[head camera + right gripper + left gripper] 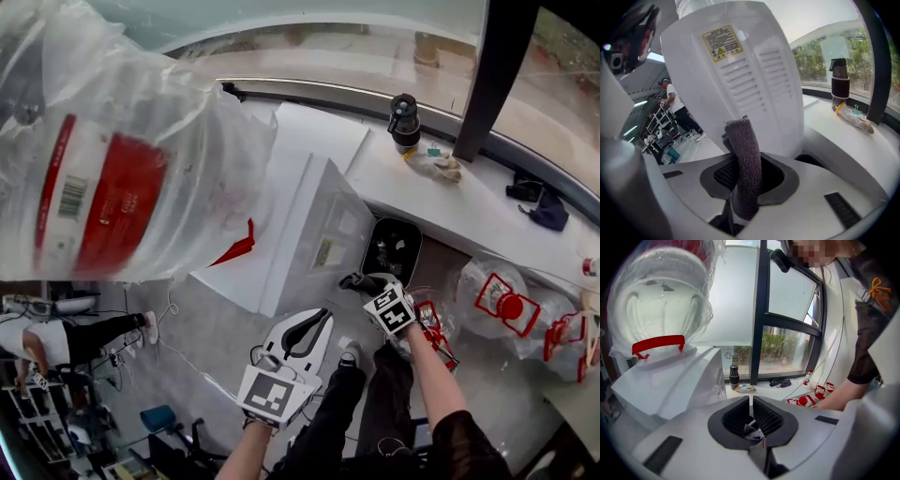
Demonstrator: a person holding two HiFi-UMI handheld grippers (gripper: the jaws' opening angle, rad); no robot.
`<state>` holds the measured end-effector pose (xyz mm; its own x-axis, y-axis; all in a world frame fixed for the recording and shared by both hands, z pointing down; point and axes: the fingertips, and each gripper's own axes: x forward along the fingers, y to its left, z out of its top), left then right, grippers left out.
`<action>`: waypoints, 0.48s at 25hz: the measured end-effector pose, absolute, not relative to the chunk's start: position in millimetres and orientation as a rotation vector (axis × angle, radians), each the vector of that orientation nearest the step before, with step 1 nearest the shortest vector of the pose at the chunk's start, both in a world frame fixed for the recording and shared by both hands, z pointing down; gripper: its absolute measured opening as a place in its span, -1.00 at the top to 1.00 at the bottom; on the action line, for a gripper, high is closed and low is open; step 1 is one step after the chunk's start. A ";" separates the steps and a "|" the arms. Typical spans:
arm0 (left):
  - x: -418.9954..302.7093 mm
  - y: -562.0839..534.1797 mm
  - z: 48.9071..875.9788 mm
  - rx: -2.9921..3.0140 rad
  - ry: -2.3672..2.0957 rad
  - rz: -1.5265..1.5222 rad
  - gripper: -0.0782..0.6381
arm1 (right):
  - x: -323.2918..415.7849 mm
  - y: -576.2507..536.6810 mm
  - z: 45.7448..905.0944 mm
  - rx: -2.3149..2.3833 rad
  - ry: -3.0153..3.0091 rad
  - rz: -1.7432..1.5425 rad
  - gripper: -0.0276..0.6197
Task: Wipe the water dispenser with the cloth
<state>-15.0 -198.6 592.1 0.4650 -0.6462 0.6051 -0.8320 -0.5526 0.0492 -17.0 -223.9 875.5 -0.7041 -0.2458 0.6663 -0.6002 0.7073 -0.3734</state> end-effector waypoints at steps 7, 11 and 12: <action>-18.4 -196.8 602.0 2.393 -1.247 0.795 0.72 | -52.8 -195.4 900.9 0.496 -2.354 0.756 0.59; -11.2 -193.5 606.1 2.404 -1.215 0.806 0.72 | -52.3 -205.7 912.3 0.553 -2.329 0.788 0.59; -9.0 -193.1 606.5 2.405 -1.206 0.811 0.72 | -50.9 -213.4 912.7 0.585 -2.327 0.805 0.59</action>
